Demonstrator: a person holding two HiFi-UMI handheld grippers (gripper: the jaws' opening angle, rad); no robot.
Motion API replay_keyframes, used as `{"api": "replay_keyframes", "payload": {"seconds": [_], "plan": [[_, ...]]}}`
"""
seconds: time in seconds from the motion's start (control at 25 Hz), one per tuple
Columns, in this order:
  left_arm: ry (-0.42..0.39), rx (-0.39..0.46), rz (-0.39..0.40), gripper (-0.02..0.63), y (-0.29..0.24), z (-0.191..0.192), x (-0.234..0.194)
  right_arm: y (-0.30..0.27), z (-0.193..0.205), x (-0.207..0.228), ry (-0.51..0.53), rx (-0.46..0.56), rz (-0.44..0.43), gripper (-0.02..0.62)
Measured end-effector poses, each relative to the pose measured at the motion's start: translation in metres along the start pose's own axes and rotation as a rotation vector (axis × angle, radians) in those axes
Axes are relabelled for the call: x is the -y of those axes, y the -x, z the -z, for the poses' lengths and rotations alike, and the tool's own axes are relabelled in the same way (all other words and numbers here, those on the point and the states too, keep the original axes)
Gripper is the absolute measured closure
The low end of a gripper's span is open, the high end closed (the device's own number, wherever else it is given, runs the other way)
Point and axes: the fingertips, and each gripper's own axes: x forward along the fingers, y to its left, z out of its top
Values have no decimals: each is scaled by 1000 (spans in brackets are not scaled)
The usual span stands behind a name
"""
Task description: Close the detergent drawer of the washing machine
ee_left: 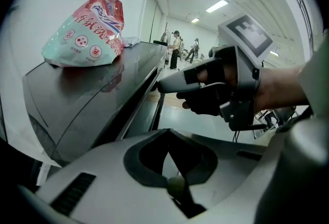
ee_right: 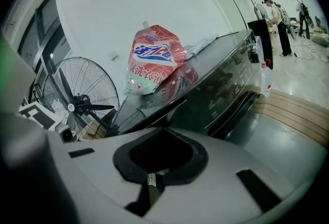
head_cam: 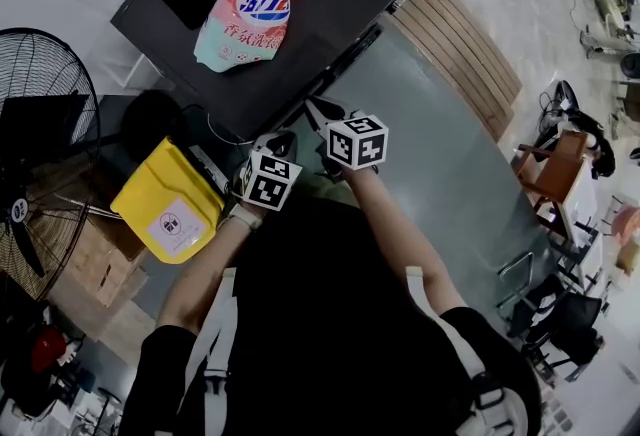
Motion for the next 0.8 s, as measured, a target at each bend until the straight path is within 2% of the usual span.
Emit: {"api": "replay_keyframes", "payload": {"seconds": [0.2,0.4,0.8], "plan": [[1,3,16,595,1,-1,-2,-3,-1,-1,-6,-3,12,577],[-19,9,-13,597,5,-3,-16,-13,-6,-4,-10,-12,29,578],[-20,10,33,597,8,-3,-13,-12,-6,-5,-15,4,33,578]]}}
